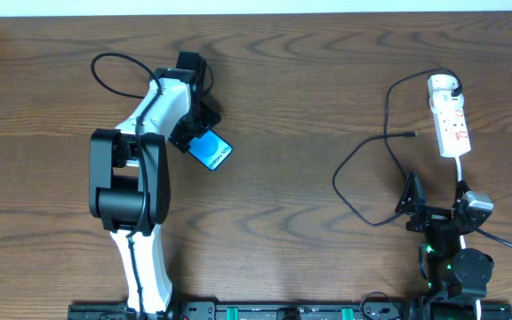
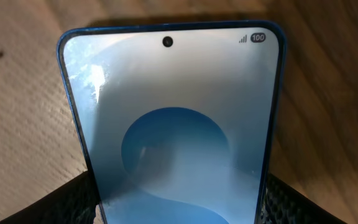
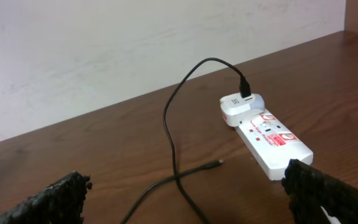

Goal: Plug charger to phone and switch on socket
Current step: 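Lower the left gripper and grasp the phone's top edge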

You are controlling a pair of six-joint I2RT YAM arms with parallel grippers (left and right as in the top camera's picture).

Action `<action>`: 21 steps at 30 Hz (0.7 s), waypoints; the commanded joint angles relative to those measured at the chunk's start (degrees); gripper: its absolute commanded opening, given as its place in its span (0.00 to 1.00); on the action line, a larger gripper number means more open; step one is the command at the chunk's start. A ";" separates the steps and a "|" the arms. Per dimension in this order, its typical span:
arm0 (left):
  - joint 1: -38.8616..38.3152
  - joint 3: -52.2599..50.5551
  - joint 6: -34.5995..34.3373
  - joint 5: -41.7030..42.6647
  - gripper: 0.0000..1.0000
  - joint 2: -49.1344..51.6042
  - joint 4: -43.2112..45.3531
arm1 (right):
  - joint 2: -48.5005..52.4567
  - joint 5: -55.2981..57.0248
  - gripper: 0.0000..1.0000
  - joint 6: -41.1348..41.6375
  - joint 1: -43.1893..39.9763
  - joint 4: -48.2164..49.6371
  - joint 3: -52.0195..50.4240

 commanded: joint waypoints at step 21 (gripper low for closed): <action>0.46 -0.11 16.28 11.30 0.66 -9.51 -7.52 | -0.15 -0.09 0.99 0.33 0.42 -0.26 -0.09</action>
